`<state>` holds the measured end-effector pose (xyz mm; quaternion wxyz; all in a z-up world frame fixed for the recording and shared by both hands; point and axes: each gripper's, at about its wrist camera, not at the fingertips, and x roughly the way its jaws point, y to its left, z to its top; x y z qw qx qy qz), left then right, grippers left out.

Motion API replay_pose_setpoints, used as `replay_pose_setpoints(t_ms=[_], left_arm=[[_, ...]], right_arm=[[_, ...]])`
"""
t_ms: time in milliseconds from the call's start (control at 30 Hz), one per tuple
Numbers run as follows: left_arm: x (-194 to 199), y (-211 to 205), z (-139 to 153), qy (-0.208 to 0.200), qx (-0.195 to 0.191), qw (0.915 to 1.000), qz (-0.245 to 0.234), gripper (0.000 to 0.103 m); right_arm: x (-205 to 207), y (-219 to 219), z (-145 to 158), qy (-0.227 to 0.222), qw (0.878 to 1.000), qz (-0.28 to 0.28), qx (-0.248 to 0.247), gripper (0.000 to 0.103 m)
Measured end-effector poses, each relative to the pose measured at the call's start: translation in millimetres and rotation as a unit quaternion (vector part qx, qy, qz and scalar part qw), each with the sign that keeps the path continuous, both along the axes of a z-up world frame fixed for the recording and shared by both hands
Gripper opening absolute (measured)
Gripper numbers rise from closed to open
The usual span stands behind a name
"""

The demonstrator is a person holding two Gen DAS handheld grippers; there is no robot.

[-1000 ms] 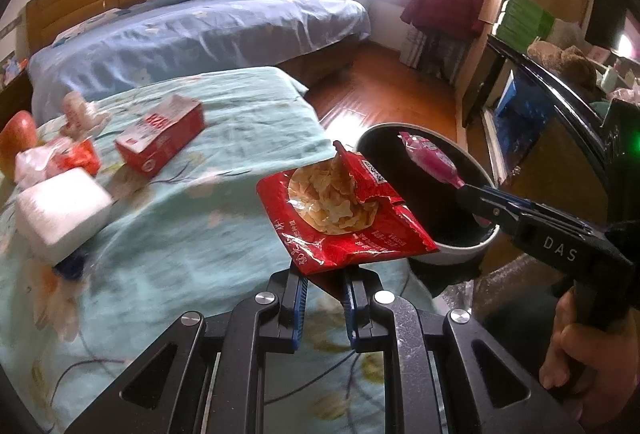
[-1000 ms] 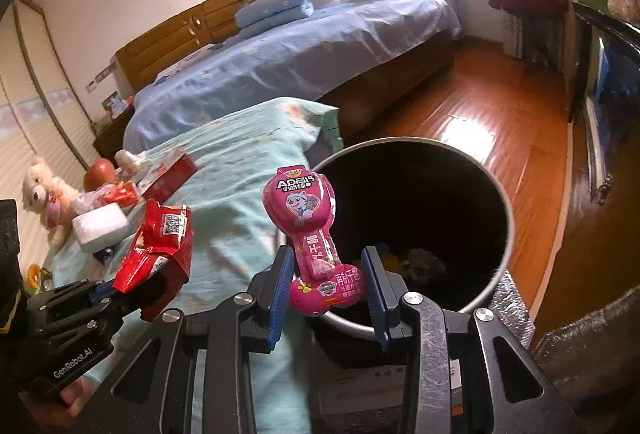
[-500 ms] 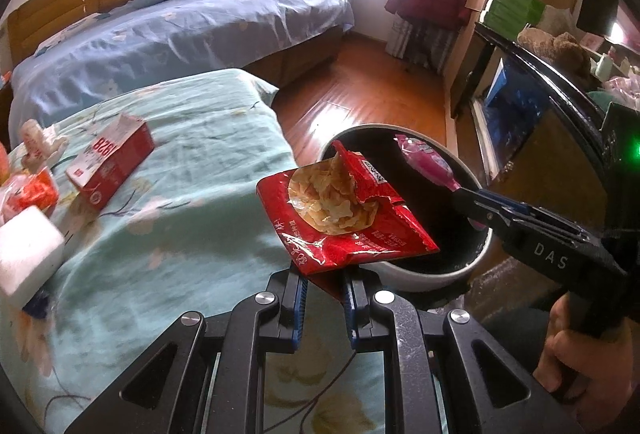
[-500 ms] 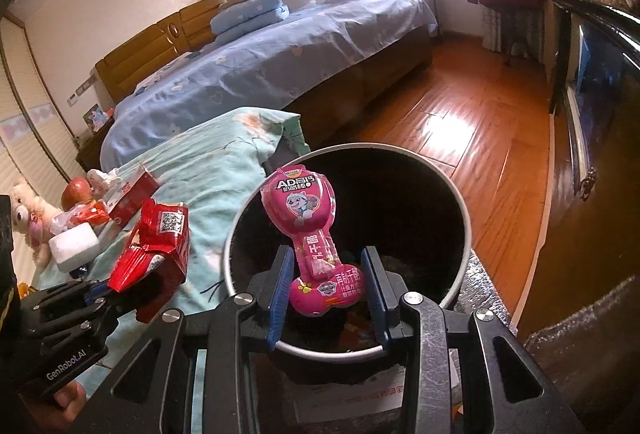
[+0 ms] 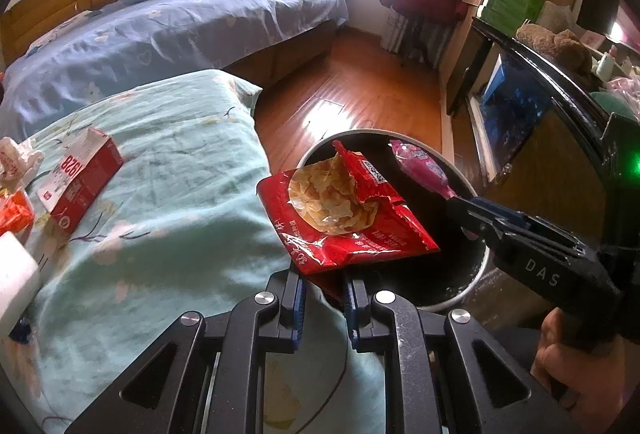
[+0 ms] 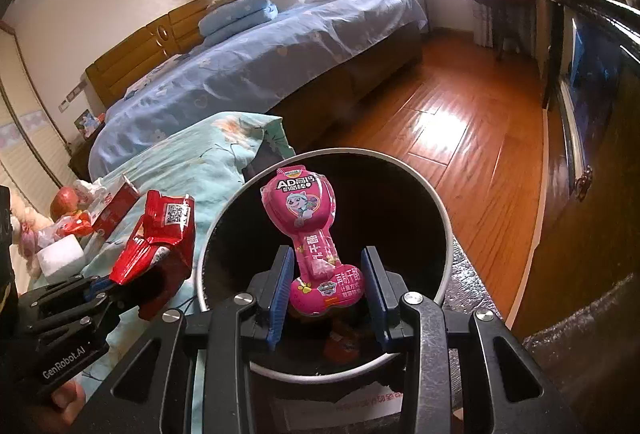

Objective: Collect trash
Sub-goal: 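Open the right gripper to drop the pink toothbrush while the left drops the chip bag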

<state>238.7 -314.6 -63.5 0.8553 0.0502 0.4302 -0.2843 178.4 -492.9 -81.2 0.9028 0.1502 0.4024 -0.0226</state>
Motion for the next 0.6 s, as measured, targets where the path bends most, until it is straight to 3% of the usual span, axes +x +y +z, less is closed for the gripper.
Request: replay_pose_setpoints(t_ms=[400,600], left_arm=[[11,-15,-7,0.01,0.002,0.9998,-0.018,0.016],[12,-14,-5,0.011,-0.005,0.9997,-0.02,0.024]], right_arm=[[7,-7,-3,0.009,1.0,-0.007,0.003,0.035],[8,-10,-5,0.01,1.0,-0.014,0.007,0.036]])
